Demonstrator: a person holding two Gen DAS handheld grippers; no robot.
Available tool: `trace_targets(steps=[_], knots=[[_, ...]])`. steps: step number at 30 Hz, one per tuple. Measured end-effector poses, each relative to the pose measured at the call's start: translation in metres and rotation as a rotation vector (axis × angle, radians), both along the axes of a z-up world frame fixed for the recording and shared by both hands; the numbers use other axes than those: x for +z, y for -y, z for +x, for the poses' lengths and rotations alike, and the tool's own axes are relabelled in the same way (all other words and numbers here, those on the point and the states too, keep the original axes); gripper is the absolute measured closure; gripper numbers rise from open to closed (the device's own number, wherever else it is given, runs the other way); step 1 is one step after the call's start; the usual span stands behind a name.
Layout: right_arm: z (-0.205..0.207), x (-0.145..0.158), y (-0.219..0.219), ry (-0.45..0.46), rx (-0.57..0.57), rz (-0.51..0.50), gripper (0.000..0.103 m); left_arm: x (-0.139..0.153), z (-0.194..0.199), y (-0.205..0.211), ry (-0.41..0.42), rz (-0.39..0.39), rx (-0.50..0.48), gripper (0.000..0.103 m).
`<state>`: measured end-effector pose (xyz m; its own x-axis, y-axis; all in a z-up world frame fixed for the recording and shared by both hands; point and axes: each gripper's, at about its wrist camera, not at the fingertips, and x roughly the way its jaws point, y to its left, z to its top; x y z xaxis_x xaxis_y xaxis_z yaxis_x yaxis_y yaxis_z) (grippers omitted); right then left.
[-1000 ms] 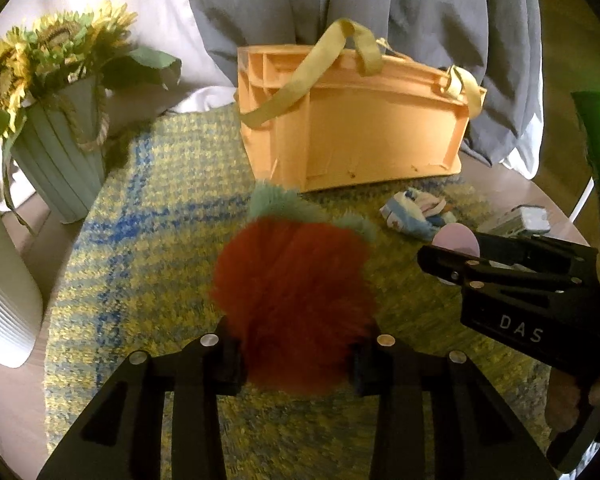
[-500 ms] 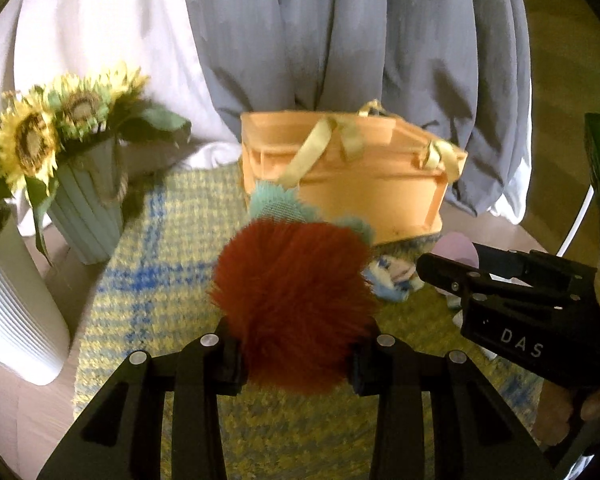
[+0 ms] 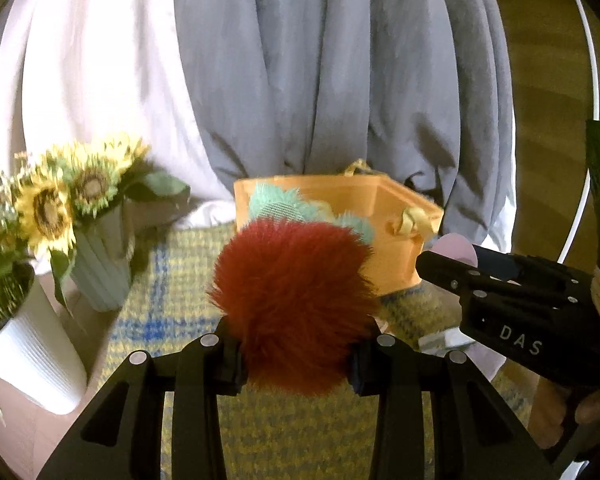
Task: Organize soft objects
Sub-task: 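Carry the pompom and pink sponge over the crate and open both tools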
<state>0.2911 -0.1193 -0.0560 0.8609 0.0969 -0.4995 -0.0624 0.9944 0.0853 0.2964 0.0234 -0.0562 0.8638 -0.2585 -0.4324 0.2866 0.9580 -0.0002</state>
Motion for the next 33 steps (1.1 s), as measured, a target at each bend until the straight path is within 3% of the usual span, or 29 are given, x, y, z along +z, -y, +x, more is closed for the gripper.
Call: trace_targets(steps=[19, 33], knots=[[-0.001, 0.062, 0.025, 0.217, -0.056, 0.001, 0.056, 0.06, 0.011, 0.026, 0.181, -0.004, -0.038, 0.067], [0.035, 0.085, 0.034, 0.29, -0.074, -0.011, 0.056, 0.076, 0.058, 0.04, 0.228, 0.024, -0.051, 0.066]])
